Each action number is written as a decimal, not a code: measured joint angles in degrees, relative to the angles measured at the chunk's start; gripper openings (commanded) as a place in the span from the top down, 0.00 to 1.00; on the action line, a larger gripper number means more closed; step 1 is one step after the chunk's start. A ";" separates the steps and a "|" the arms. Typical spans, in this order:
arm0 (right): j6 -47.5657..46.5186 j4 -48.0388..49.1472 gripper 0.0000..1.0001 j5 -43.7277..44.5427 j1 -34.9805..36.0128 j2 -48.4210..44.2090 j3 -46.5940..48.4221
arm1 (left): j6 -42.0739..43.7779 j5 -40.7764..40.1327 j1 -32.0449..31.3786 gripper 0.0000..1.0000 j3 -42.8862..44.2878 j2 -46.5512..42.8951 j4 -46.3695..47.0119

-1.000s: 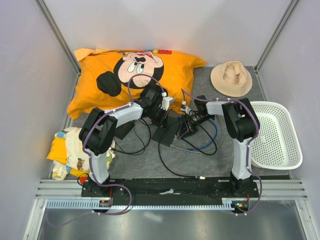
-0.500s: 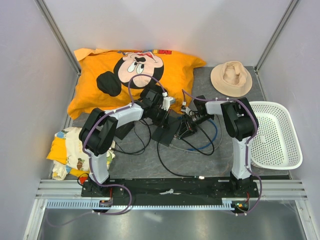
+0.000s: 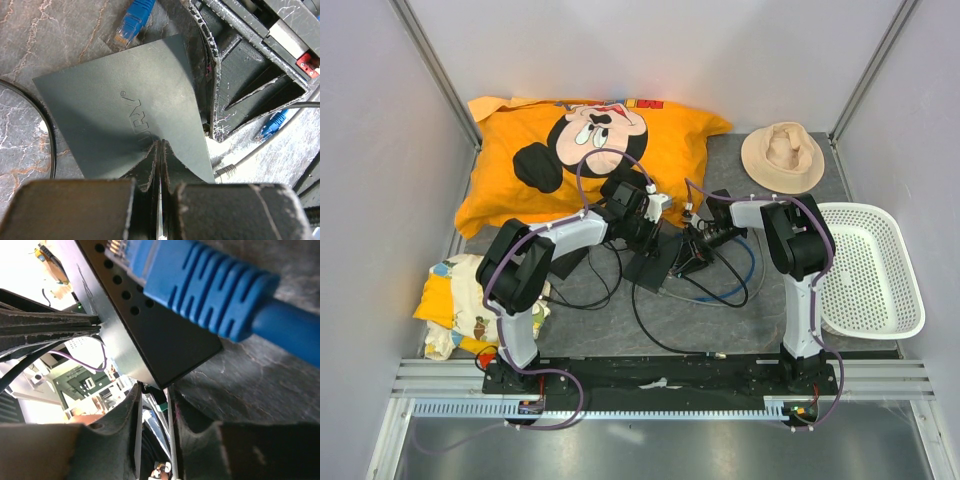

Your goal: Pull the plug from the switch port

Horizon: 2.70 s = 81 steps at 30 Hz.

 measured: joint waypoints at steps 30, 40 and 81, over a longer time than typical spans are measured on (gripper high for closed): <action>3.65 -3.04 1.00 4.96 1.49 0.85 3.28 | -4.55 -2.03 -4.81 0.98 -9.97 -6.60 6.40; 5.42 -2.73 1.00 5.70 2.16 1.44 4.68 | -4.00 -7.10 -3.06 0.98 -7.04 -6.67 0.66; 5.75 3.10 1.00 10.38 3.21 -3.78 -1.33 | -10.23 -12.33 -3.43 0.99 -1.99 -1.86 1.11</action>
